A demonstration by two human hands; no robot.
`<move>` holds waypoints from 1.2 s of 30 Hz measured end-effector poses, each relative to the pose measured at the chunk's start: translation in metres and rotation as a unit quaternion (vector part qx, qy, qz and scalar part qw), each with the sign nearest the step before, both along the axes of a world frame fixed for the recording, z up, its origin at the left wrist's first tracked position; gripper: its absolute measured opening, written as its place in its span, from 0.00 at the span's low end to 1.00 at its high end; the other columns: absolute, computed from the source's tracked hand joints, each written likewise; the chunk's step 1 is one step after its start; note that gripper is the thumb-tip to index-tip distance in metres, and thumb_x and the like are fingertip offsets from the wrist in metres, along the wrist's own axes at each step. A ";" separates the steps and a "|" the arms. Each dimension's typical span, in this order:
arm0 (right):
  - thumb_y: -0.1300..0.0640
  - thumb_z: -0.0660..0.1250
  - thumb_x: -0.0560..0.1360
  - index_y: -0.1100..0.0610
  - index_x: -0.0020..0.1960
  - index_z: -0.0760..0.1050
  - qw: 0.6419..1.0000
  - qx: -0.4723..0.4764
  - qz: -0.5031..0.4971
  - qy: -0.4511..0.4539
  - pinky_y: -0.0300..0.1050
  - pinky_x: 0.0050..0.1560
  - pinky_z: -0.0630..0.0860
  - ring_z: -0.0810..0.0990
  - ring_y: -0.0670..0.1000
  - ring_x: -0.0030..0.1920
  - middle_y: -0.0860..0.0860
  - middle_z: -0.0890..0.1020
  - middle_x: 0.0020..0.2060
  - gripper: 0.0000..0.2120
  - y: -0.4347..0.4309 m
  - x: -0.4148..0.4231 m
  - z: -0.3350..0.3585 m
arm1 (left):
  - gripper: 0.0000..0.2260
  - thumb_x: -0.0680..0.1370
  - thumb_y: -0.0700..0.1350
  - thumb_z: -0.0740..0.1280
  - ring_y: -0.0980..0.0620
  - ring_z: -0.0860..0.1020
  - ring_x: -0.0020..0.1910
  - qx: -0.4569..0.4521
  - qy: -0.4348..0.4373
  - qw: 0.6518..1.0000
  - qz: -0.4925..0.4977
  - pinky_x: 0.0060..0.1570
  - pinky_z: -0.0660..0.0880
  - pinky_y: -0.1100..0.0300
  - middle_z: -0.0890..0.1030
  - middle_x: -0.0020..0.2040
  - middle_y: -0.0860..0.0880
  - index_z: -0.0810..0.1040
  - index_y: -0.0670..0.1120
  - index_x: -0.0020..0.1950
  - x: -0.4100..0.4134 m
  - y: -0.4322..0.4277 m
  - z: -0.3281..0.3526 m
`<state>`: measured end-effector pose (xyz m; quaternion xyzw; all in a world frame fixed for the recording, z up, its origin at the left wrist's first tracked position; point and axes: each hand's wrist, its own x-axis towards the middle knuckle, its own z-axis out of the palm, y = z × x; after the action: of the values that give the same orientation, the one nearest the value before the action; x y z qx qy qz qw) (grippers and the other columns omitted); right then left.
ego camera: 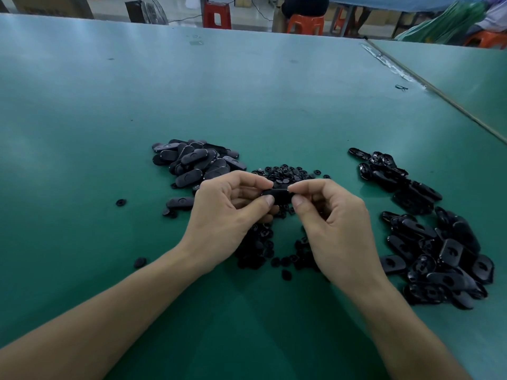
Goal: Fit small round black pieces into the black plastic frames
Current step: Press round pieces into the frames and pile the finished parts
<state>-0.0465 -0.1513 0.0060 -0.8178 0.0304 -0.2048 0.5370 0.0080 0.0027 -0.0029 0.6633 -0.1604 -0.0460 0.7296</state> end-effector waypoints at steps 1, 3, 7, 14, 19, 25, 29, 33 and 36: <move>0.61 0.69 0.78 0.47 0.49 0.81 1.000 0.010 0.005 0.005 0.32 0.41 0.73 0.80 0.41 0.38 0.40 0.83 0.38 0.09 0.000 0.000 0.000 | 0.10 0.75 0.31 0.73 0.46 0.87 0.41 0.005 -0.005 1.000 -0.001 0.40 0.82 0.59 0.86 0.41 0.45 0.83 0.45 0.48 0.000 0.000 0.000; 0.61 0.70 0.77 0.47 0.50 0.81 1.000 0.025 0.011 0.014 0.35 0.42 0.76 0.81 0.42 0.39 0.42 0.84 0.38 0.09 0.000 0.000 0.000 | 0.10 0.74 0.31 0.74 0.46 0.87 0.41 0.016 -0.016 1.000 -0.004 0.42 0.83 0.58 0.86 0.41 0.45 0.83 0.46 0.48 -0.001 0.000 -0.001; 0.60 0.73 0.76 0.46 0.48 0.79 0.999 0.027 0.010 0.016 0.37 0.43 0.78 0.82 0.44 0.39 0.43 0.84 0.39 0.09 -0.001 -0.001 0.000 | 0.10 0.74 0.31 0.74 0.48 0.86 0.39 0.026 -0.029 0.999 -0.010 0.43 0.83 0.58 0.86 0.41 0.46 0.84 0.46 0.47 -0.001 0.000 -0.002; 0.63 0.73 0.75 0.46 0.44 0.81 0.999 -0.034 0.011 0.001 0.29 0.42 0.75 0.83 0.41 0.40 0.39 0.84 0.39 0.12 0.003 -0.004 0.001 | 0.10 0.74 0.31 0.74 0.47 0.86 0.38 0.033 -0.039 0.999 -0.019 0.43 0.83 0.56 0.87 0.41 0.46 0.84 0.46 0.47 -0.002 0.000 -0.002; 0.63 0.73 0.75 0.46 0.43 0.80 0.998 -0.056 0.011 0.010 0.34 0.41 0.78 0.83 0.43 0.39 0.40 0.84 0.38 0.11 0.002 -0.004 0.004 | 0.11 0.73 0.31 0.74 0.50 0.85 0.40 0.042 -0.045 0.998 -0.029 0.44 0.83 0.58 0.87 0.41 0.46 0.84 0.47 0.47 -0.003 0.000 0.000; 0.63 0.73 0.75 0.46 0.42 0.81 0.996 -0.079 0.021 0.030 0.35 0.41 0.79 0.83 0.42 0.39 0.40 0.84 0.37 0.11 -0.002 -0.005 0.007 | 0.12 0.73 0.30 0.75 0.49 0.85 0.41 0.070 -0.063 0.995 -0.027 0.44 0.83 0.56 0.87 0.41 0.47 0.84 0.48 0.46 -0.004 -0.001 0.000; 0.62 0.74 0.74 0.46 0.40 0.78 0.996 -0.085 -0.002 0.041 0.36 0.40 0.78 0.82 0.43 0.38 0.39 0.83 0.37 0.12 -0.001 -0.005 0.006 | 0.13 0.72 0.32 0.75 0.51 0.85 0.40 0.103 -0.098 0.989 -0.028 0.42 0.81 0.60 0.86 0.41 0.50 0.83 0.50 0.46 -0.007 -0.001 -0.002; 0.60 0.75 0.73 0.46 0.40 0.74 0.994 -0.095 -0.017 0.043 0.37 0.37 0.77 0.81 0.43 0.37 0.40 0.82 0.37 0.13 0.000 -0.006 0.009 | 0.14 0.72 0.33 0.75 0.54 0.84 0.39 0.138 -0.156 0.978 -0.007 0.41 0.80 0.65 0.86 0.42 0.54 0.82 0.52 0.46 -0.008 -0.002 -0.002; 0.59 0.75 0.73 0.47 0.39 0.71 0.990 -0.130 -0.019 0.047 0.36 0.33 0.73 0.78 0.44 0.35 0.41 0.81 0.37 0.14 0.000 -0.007 0.011 | 0.11 0.72 0.35 0.74 0.58 0.84 0.38 0.165 -0.193 0.967 0.011 0.41 0.79 0.66 0.85 0.40 0.56 0.83 0.51 0.48 -0.009 -0.002 -0.003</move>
<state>-0.0538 -0.1512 0.0173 -0.8885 0.0440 -0.1785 0.4205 -0.0011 0.0007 -0.0063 0.7725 -0.2808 0.0650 0.5659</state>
